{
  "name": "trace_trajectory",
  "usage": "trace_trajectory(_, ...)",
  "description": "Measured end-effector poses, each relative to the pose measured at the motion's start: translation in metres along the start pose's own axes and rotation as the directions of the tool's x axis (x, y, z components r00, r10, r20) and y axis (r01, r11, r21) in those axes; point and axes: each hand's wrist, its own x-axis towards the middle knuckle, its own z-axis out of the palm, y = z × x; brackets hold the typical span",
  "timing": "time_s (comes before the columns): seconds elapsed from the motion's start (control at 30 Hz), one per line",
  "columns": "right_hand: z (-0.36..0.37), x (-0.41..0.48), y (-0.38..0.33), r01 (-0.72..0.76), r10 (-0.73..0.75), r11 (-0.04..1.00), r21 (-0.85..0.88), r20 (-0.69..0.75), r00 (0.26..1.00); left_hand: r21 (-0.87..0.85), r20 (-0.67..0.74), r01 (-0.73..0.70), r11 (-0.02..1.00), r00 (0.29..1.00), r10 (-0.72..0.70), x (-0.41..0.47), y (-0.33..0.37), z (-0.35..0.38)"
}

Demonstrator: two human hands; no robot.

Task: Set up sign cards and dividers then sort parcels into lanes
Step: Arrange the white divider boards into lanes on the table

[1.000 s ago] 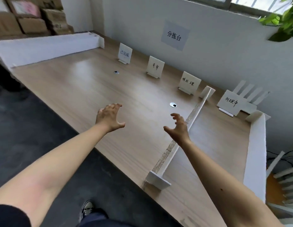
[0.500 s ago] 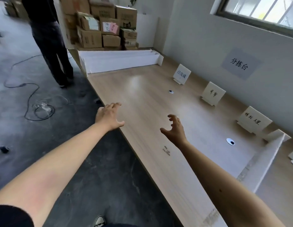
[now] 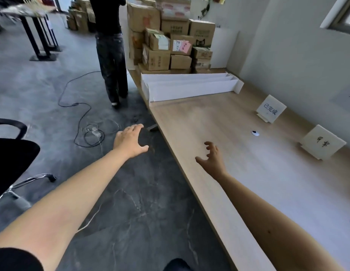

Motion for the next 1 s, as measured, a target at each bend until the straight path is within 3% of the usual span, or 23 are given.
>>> trace_trajectory(0.3,0.031,0.118,-0.025,0.022,-0.022,1.000,-0.010,-0.022,1.000,-0.023,-0.008,0.032,0.999,0.999,-0.032,0.099,-0.034,0.013)
trace_trajectory(0.57,0.065,0.266,-0.050,0.040,-0.039,0.999,0.032,-0.021,0.999,-0.020,-0.037,0.041,0.999,0.998,-0.042,0.246,-0.069,0.011)
trace_trajectory(0.7,0.060,0.338,-0.061,0.040,-0.040,0.999,0.022,-0.021,0.999,-0.193,-0.051,0.092,0.977,0.993,-0.103,0.324,-0.076,-0.006)
trace_trajectory(1.0,0.065,0.424,-0.063,0.013,-0.011,0.999,0.034,-0.076,0.997,-0.193,-0.032,0.007,0.981,0.999,-0.013,0.424,-0.087,-0.004)
